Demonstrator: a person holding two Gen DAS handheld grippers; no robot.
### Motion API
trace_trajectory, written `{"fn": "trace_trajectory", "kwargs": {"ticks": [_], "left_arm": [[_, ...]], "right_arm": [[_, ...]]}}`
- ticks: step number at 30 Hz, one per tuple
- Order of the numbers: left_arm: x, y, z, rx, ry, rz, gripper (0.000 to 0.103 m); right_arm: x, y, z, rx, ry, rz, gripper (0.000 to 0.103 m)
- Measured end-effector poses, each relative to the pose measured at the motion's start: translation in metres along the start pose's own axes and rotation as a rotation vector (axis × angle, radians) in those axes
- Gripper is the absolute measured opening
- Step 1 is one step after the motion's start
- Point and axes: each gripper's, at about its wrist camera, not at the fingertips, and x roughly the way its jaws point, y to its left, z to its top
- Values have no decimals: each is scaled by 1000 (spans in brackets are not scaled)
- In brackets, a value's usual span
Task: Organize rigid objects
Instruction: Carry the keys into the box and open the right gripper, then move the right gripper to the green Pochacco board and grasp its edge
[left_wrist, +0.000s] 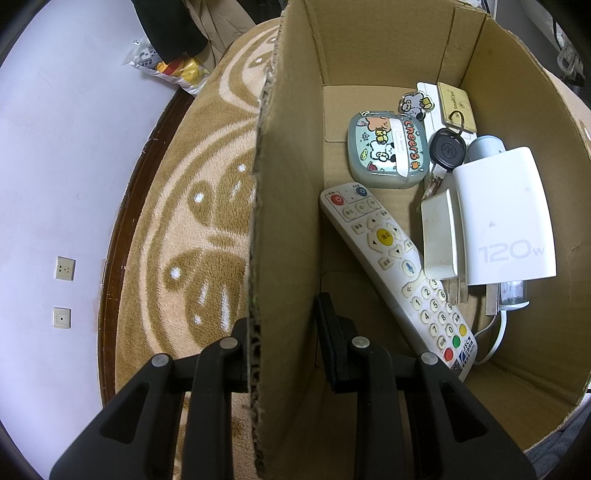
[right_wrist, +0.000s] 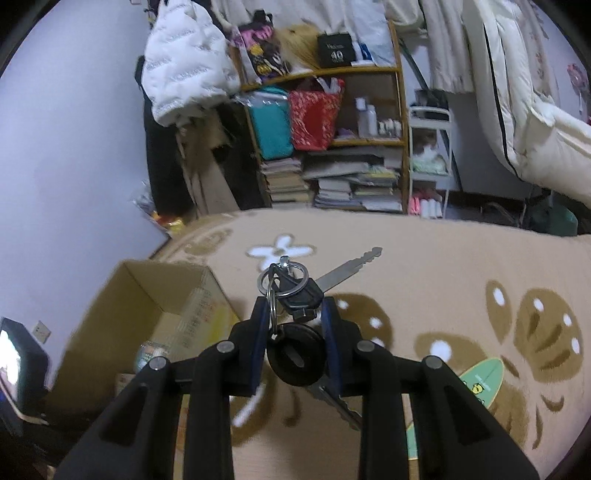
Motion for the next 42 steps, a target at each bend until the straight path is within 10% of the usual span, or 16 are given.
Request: {"fn": "trace_trajectory", "kwargs": {"ticks": [10,21,42], "left_arm": [[0,1,0,-1,0,0,25],[0,2,0,0,0,-1,25],[1,2,-1,-5,0,-5,25]], "right_arm": [[-32,49,10,-56,-62,149,30],[-15,95,-18,-93,59,321,30],[-15,75,-19,-94,76,204,43]]}}
